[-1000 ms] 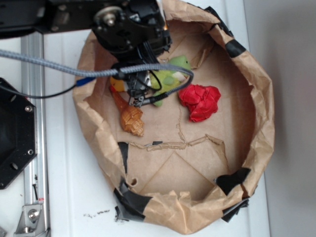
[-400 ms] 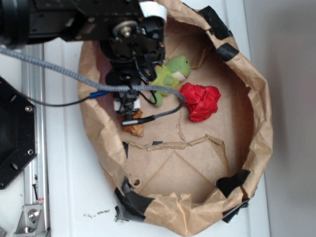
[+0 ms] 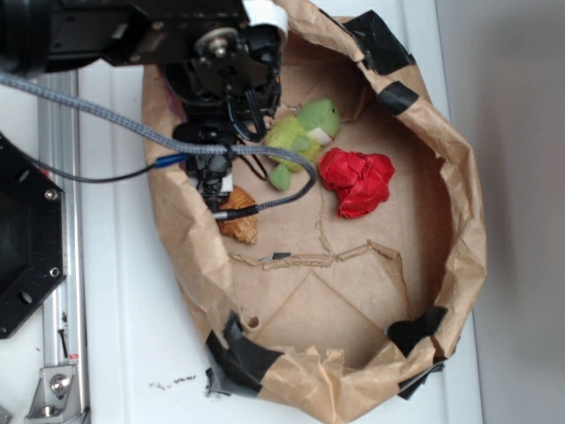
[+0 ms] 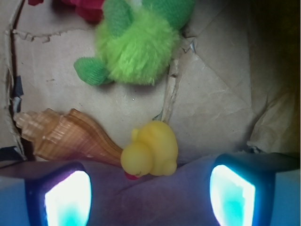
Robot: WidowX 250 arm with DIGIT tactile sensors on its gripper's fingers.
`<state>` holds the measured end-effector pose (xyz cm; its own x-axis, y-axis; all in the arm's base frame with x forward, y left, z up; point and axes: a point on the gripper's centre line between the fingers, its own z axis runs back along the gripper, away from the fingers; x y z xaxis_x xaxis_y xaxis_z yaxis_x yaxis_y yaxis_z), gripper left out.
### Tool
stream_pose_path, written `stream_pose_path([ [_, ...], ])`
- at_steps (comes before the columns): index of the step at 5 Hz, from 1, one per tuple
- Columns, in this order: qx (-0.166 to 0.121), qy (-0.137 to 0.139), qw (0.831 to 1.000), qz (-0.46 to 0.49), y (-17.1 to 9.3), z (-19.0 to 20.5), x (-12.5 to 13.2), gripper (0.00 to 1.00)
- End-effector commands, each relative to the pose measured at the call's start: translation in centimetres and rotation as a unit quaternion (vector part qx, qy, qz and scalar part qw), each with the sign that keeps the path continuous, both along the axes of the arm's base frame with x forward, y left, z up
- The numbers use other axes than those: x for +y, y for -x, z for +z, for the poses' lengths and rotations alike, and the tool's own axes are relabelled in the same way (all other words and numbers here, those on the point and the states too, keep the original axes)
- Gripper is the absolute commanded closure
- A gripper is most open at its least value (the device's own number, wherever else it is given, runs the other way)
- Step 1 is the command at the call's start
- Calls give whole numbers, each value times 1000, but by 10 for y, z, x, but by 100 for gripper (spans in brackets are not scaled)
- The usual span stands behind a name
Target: Grab the yellow duck.
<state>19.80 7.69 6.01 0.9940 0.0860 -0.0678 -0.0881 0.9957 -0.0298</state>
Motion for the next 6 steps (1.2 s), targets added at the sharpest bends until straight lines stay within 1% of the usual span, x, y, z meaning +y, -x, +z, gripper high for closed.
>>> stream_pose_path([
  [1,-13,-9,999,-35,-6,-12,19,0],
  [2,4,-7,999,-54,-3,-20,18,0],
  [4,6,-14,997,-70,-6,-35,14,0],
  [5,19,-8,996,-84,-4,-41,10,0],
  [6,27,18,995,-92,-2,-43,5,0],
])
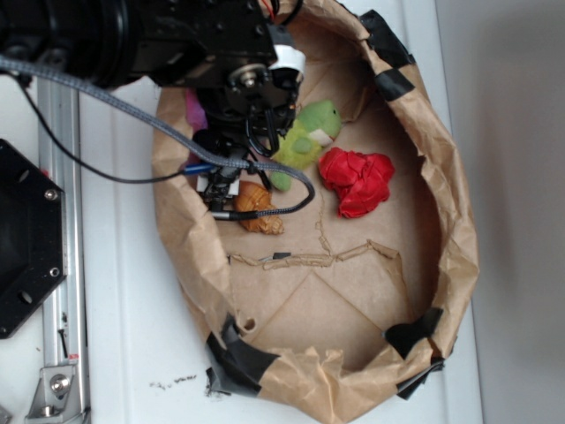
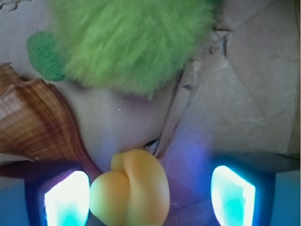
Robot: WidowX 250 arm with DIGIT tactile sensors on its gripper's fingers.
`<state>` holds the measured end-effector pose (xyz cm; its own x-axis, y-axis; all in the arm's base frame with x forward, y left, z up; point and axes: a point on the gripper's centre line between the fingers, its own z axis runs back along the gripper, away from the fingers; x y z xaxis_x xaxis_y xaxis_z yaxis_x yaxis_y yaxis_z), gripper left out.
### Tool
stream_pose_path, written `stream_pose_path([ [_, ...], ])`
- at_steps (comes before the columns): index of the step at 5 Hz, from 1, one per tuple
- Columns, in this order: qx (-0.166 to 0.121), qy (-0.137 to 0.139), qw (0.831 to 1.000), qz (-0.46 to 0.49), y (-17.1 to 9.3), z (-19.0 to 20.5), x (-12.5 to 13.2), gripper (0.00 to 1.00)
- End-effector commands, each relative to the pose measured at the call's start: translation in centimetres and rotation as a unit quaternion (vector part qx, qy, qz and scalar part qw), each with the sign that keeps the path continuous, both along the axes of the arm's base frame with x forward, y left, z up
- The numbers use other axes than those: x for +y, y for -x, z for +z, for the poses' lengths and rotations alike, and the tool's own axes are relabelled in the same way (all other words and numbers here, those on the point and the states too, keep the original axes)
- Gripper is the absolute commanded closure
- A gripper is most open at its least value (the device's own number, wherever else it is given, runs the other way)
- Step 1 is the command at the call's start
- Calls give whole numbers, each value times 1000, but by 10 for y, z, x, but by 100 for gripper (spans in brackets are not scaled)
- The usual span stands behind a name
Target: Grab the yellow duck.
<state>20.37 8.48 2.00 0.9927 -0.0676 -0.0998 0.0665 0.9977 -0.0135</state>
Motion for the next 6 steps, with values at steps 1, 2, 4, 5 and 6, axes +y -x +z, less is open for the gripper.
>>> stream_pose_path([
  [1,15,36,999,-16,1,-3,-8,0],
  [2,13,45,999,-7,0,-3,-9,75],
  [4,1,38,999,5,0,2,-6,100],
  [5,0,32,999,7,0,2,-6,100],
  [6,-3,30,1000,10,1,4,-5,100],
])
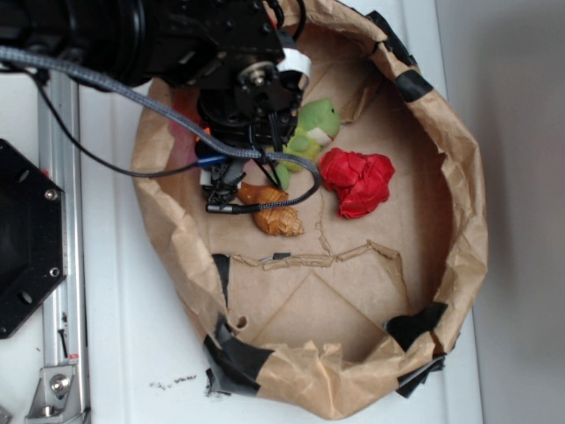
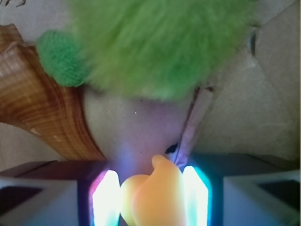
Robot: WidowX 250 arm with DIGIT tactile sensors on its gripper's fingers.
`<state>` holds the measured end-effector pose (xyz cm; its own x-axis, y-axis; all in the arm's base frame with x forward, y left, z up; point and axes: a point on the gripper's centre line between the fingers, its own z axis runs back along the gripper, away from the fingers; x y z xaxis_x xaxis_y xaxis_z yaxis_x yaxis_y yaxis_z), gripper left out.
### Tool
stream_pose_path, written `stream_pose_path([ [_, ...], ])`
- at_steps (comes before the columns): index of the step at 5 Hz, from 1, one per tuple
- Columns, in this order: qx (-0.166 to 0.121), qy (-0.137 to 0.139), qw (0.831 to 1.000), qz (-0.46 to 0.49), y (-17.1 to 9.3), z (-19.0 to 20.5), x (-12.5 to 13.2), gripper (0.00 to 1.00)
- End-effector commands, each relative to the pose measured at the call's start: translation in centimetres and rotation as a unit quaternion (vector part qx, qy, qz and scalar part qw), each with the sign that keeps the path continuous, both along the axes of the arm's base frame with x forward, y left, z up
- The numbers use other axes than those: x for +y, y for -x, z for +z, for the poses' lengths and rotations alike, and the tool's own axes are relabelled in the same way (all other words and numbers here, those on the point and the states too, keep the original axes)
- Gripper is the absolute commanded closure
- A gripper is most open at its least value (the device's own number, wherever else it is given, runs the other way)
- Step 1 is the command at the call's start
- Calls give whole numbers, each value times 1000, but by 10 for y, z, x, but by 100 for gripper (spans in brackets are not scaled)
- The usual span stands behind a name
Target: Grab the yellow duck.
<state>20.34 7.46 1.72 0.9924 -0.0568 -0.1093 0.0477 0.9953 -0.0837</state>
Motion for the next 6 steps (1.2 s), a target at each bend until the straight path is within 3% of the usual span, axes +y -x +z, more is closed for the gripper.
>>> stream_pose_path([
  [1,-12,-13,1000,6,0,8,6,100],
  [2,-32,-23,999,18,-6,24,4,100],
  [4,-111,13,993,33,-47,109,-29,100],
  [6,-128,34,991,24,-71,143,-59,100],
])
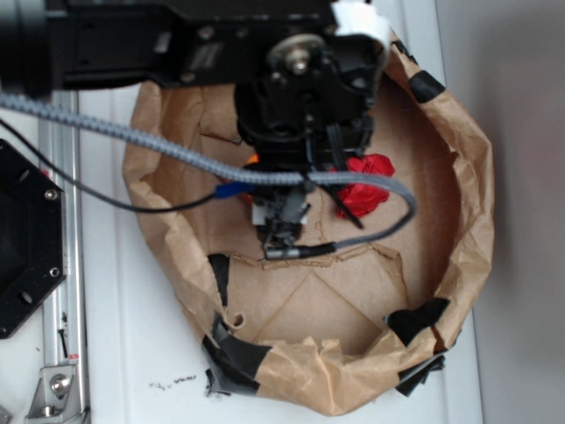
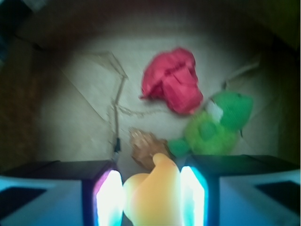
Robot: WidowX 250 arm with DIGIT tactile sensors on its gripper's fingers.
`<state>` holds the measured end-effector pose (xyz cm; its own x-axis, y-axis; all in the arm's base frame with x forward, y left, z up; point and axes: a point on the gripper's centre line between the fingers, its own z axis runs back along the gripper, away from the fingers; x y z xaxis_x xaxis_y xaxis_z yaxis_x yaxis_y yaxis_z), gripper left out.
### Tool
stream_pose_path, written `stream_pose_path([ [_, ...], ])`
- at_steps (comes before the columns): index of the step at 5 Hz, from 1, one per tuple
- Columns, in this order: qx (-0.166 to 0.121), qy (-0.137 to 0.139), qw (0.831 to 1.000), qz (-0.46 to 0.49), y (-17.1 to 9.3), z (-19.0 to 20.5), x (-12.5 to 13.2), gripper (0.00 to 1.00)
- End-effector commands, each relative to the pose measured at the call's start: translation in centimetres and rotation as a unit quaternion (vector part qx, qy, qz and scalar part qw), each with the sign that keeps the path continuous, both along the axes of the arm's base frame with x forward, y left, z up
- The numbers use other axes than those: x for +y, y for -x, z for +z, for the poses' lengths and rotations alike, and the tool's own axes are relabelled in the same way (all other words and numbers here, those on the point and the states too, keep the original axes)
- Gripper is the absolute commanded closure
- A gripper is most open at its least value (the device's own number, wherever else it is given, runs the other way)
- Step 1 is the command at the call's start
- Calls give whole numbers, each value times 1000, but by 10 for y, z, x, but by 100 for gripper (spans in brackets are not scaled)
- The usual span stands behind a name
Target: Grab the yellow duck.
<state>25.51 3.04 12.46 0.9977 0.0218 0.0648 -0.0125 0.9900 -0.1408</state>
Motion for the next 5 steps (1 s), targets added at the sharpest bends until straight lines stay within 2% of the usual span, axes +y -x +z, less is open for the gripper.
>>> stream_pose_path([
  [1,-57,13,998,-9,-29,44,-25,100],
  [3,-54,-17,998,-4,-35,55,-27,100],
  [5,-51,-21,998,-2,-32,55,-25,100],
])
